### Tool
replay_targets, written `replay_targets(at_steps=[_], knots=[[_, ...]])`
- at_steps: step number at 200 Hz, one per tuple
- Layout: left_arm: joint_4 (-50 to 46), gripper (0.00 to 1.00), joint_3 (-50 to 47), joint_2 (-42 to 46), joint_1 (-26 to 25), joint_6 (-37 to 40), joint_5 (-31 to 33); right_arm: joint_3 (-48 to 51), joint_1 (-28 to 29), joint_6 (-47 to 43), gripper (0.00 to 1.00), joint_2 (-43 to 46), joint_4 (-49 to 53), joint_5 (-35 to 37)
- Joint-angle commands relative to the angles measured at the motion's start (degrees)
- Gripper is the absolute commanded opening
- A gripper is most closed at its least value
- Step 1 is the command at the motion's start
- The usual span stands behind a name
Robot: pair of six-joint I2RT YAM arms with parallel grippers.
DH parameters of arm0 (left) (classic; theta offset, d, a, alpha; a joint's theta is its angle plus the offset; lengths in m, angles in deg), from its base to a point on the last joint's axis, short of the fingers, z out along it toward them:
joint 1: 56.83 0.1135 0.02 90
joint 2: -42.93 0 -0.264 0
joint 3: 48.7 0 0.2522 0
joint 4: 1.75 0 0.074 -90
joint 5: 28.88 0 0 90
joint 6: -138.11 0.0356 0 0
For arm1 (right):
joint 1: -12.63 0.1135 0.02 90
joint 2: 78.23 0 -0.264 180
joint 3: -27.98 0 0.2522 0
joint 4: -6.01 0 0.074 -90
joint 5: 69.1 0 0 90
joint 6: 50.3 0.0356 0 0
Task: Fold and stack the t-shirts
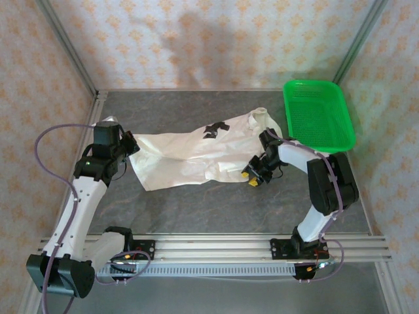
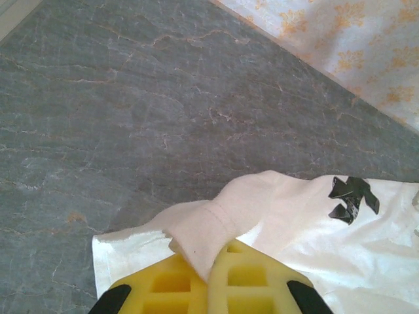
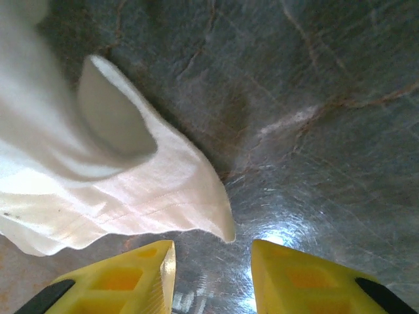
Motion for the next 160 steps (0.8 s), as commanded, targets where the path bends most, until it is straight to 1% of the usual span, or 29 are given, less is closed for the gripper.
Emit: replay_targets(at_steps=[1, 23, 36, 44, 68, 89, 107, 136, 160], knots=[[0.12, 0.0, -0.8, 0.96, 0.6, 0.57, 0.62, 0.77, 0.21, -0.25, 0.34, -2.32, -1.66, 1.44], [0.06, 0.0, -0.94, 1.14, 0.58, 0.55, 0.79, -0.02, 0.74, 0.37, 0.32, -4.09, -3.51, 1.21], [-0.05, 0.0, -0.95, 1.31, 0.51, 0.7, 0.89, -0.63, 0.92, 0.86, 0.28, -4.69, -4.16, 1.44], [-0.05, 0.0, -0.98, 1.39, 0.51, 0.75, 1.05, -1.11, 0.87, 0.86, 0.23, -4.87, -4.12, 1.84], [-0.08, 0.0, -0.97, 1.49, 0.51, 0.89, 1.49, -3.59, 0.85, 0.11, 0.0, -4.53, -2.58, 4.4], [-0.39, 0.0, 0.15, 1.4, 0.56, 1.39, 2.23, -7.4, 0.09, 0.62, 0.0, -2.12, -1.12, 5.85], [-1.57, 0.0, 3.29, 0.93, 0.66, 2.85, 3.7, -12.65, -1.19, 1.57, 0.0, 0.95, 0.6, 6.06], [-3.65, 0.0, 11.48, -1.81, 1.23, 5.24, 4.81, -27.08, -4.46, 0.06, 0.0, 3.64, 7.61, 5.87], [-4.04, 0.0, 20.14, -5.29, 2.58, 5.83, 3.63, -40.51, -8.21, -1.69, 0.0, 3.32, 13.31, 4.28]])
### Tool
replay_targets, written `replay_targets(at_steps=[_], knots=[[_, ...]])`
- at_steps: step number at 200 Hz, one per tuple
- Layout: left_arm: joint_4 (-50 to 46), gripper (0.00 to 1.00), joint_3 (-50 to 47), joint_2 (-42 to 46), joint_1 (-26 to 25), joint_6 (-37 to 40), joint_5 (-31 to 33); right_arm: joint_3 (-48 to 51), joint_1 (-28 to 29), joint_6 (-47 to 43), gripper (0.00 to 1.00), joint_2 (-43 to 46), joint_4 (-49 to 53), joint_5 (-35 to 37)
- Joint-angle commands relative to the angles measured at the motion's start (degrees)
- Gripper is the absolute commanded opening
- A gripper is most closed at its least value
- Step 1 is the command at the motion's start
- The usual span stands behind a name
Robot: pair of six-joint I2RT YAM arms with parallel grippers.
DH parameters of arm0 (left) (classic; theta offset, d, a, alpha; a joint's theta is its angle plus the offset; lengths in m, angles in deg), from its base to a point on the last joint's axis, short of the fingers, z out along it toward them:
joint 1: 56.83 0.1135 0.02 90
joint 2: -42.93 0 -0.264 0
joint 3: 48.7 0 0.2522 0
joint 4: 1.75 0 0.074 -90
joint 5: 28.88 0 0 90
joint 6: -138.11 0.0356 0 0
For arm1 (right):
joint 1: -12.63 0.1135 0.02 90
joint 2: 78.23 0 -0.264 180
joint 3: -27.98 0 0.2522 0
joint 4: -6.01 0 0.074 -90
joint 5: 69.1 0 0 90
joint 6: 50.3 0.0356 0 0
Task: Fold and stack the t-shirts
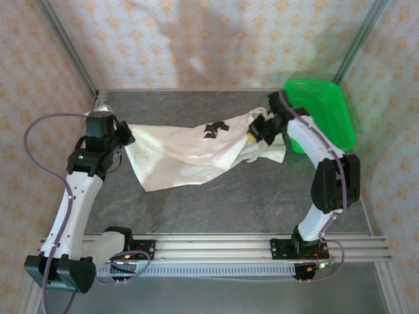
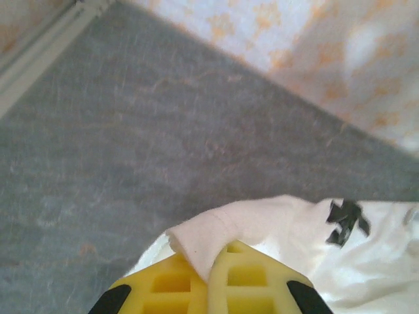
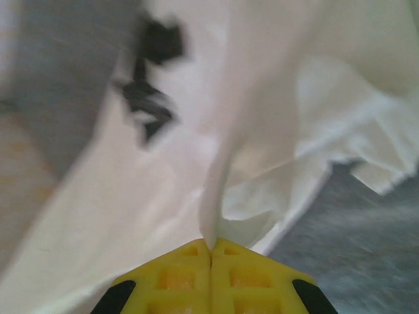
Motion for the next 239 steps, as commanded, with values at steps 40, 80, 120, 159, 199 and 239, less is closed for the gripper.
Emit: replay_targets(at_steps=[40, 80, 120, 159, 199, 239], knots=[[-0.88, 0.0, 24.9, -9.11, 2.88, 4.5, 0.67, -30.65, -10.4, 0.02, 0.0, -0.17, 10.17, -4.67], [-0.63, 0.0, 39.82, -15.63, 3.39, 6.02, 0.1, -47.36, -15.2, 8.45, 0.0, -5.65, 1.59, -11.29], [-0.18, 0.0, 51.76, -20.58, 3.65, 6.38, -1.67, -64.74, -17.8, 21.39, 0.0, -13.64, -12.0, -16.52], [1.27, 0.0, 56.83, -20.8, 3.67, 6.1, -4.9, -67.66, -19.74, 33.05, 0.0, -14.43, -27.43, -18.68], [2.86, 0.0, 60.32, -19.29, 3.67, 6.49, -6.61, -67.65, -23.19, 42.5, 0.0, -12.0, -39.6, -19.27], [4.5, 0.0, 62.44, -17.74, 3.68, 6.07, -8.73, -67.57, -26.28, 47.58, 0.0, -9.2, -43.93, -19.9]])
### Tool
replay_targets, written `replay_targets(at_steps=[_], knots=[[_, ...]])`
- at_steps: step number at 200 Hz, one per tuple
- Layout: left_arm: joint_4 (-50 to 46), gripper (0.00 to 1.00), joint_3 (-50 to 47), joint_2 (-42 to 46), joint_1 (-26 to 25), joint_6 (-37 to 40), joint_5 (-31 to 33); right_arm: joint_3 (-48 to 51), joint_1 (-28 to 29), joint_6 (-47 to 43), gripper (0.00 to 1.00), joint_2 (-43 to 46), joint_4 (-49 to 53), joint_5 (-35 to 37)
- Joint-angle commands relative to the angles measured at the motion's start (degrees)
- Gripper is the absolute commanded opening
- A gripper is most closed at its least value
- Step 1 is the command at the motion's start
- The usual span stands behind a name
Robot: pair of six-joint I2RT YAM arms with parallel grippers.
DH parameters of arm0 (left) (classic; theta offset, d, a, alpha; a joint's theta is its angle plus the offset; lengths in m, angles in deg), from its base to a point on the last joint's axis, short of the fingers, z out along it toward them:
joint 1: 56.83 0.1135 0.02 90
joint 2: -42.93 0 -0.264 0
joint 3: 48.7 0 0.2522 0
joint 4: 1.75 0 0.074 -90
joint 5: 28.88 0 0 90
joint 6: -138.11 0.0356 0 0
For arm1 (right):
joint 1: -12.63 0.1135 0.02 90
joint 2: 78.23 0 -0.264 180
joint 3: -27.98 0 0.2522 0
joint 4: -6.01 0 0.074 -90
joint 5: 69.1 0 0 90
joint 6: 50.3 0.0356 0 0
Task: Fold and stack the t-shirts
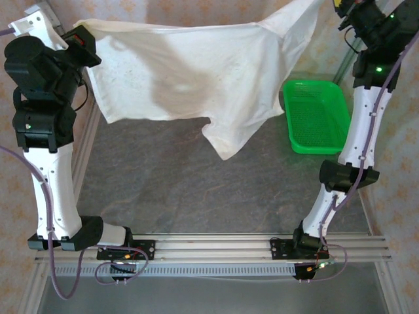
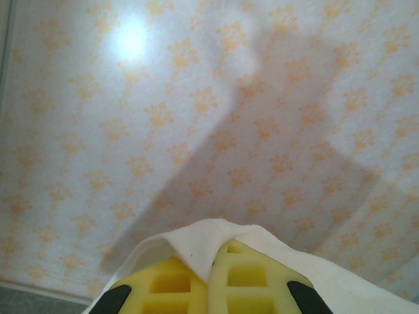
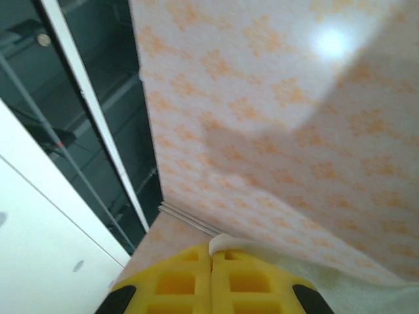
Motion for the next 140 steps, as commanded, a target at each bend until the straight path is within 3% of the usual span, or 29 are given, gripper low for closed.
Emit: replay_targets(at_steps=[1, 69, 110, 140], knots=[[4.34, 0.0, 2.56, 2.4, 0.61, 0.96, -1.74, -2.15, -1.81, 11.05, 0.0, 4.88, -6.52, -2.82], [5.76, 0.0, 0.94, 7.72, 0.53, 0.07, -4.49, 2.09, -3.05, 10.68, 0.0, 13.34, -5.28, -7.35], [6.41, 0.0, -3.79, 12.96, 0.53, -0.4, -5.14, 10.58, -6.42, 10.02, 0.0, 21.65, -4.89, -9.12], [6.65, 0.0, -5.49, 15.07, 0.58, -1.33, -5.82, 10.68, -7.39, 11.69, 0.0, 22.62, -5.02, -10.04]])
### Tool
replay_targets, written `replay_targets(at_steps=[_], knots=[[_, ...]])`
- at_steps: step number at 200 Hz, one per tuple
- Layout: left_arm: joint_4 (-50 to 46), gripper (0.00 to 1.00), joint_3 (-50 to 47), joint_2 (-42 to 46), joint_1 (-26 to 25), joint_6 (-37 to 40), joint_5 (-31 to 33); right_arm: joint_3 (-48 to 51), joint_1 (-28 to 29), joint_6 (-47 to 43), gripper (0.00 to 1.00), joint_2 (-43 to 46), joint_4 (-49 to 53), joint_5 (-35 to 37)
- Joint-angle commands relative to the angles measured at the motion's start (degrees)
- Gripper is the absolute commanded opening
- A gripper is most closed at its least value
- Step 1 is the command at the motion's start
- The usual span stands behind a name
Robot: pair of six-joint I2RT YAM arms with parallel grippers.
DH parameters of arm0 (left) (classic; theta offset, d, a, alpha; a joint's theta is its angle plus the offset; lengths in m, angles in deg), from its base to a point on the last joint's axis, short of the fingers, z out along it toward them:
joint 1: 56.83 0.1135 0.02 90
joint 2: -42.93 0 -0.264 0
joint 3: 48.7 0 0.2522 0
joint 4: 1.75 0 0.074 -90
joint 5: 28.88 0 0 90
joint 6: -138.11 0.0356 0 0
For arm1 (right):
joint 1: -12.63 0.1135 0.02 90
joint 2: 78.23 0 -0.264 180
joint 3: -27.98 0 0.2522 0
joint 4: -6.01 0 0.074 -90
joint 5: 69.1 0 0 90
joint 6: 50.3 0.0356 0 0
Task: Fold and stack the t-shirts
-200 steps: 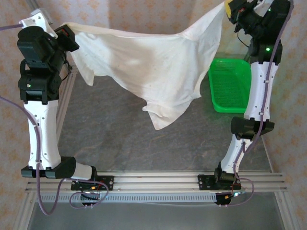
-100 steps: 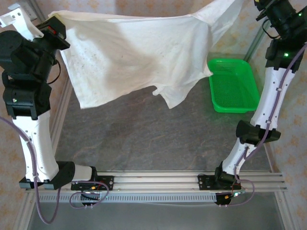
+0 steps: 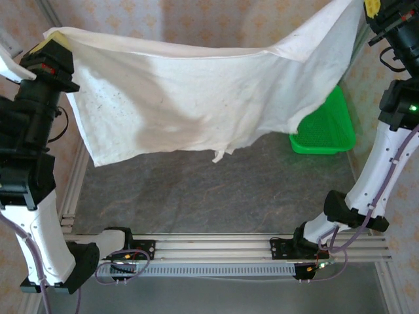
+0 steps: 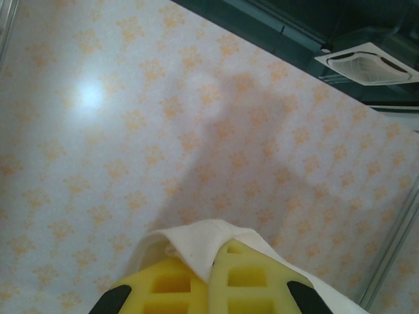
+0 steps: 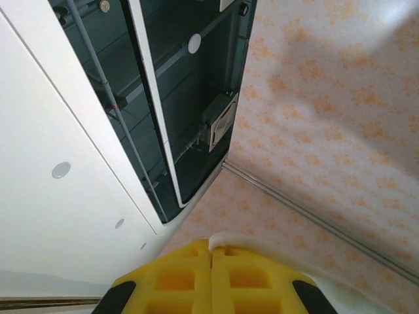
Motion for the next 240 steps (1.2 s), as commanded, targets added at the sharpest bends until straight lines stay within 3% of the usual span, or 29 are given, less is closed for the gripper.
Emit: replay_targets(at_steps=[1, 78, 115, 141, 186, 240], knots=[[3.51, 0.0, -1.0, 1.45, 0.53, -1.08, -1.56, 0.1, -0.67, 1.38, 0.0, 0.95, -2.51, -1.95], [1.4, 0.0, -5.46, 1.14, 0.42, -0.59, 1.06, -5.92, -0.24, -0.28, 0.0, -7.41, 2.8, -1.85], [3.26, 0.0, -14.51, -0.97, 0.46, 0.34, 3.27, -4.08, 6.68, -10.84, 0.0, -14.72, 11.56, -2.64], [6.26, 0.0, -24.75, -3.23, 0.42, 1.5, 7.09, -3.99, 10.82, -22.05, 0.0, -22.76, 23.22, -1.25], [9.45, 0.0, -38.57, -14.28, 1.16, 5.19, 17.95, -9.25, 13.55, -36.83, 0.0, -43.98, 40.51, 6.05], [6.76, 0.0, -35.21, -31.39, 3.59, 3.13, 24.42, -15.55, 15.86, -27.56, 0.0, -64.23, 26.5, 10.55]])
